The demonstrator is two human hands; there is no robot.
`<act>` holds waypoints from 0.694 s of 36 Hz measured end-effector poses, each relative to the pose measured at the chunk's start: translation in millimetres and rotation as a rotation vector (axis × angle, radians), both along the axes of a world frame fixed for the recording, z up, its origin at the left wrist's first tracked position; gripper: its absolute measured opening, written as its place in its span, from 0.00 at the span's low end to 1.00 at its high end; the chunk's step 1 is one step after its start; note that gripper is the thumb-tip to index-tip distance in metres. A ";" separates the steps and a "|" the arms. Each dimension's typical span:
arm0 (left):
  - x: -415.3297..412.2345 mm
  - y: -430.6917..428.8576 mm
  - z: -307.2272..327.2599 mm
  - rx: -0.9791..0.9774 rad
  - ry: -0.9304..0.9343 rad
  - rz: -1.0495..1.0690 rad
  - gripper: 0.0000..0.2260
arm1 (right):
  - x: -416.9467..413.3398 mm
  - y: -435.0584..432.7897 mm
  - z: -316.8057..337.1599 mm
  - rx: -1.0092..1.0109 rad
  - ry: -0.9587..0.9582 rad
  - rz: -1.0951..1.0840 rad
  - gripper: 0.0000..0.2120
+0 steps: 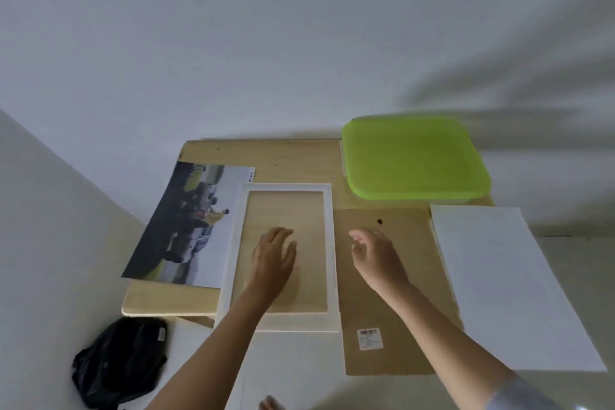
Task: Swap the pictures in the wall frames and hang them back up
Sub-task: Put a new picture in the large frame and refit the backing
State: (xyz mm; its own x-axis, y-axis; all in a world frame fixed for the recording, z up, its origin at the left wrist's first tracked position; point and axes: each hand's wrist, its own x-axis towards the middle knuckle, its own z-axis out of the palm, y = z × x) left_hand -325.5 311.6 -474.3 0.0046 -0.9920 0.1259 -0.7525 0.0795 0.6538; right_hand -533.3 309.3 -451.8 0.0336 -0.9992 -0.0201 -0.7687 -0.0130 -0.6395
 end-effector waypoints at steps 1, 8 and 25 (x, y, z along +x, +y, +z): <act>23.9 -0.1 -1.1 0.005 -0.002 0.089 0.13 | 19.8 -3.5 -1.1 0.002 -0.014 0.028 0.14; 172.2 15.0 -11.8 0.245 -0.137 0.572 0.28 | 145.6 -12.0 -23.3 0.055 0.051 0.232 0.17; 267.0 22.1 -33.5 0.342 0.434 0.765 0.22 | 225.0 -14.0 -41.7 0.002 0.256 0.216 0.19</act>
State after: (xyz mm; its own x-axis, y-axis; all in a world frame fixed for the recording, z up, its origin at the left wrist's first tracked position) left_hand -58.4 333.6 -507.8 0.6476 -0.6833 -0.3371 -0.2064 -0.5832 0.7857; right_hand -308.3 295.3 -493.5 0.2382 -0.9695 -0.0571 -0.8840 -0.1920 -0.4263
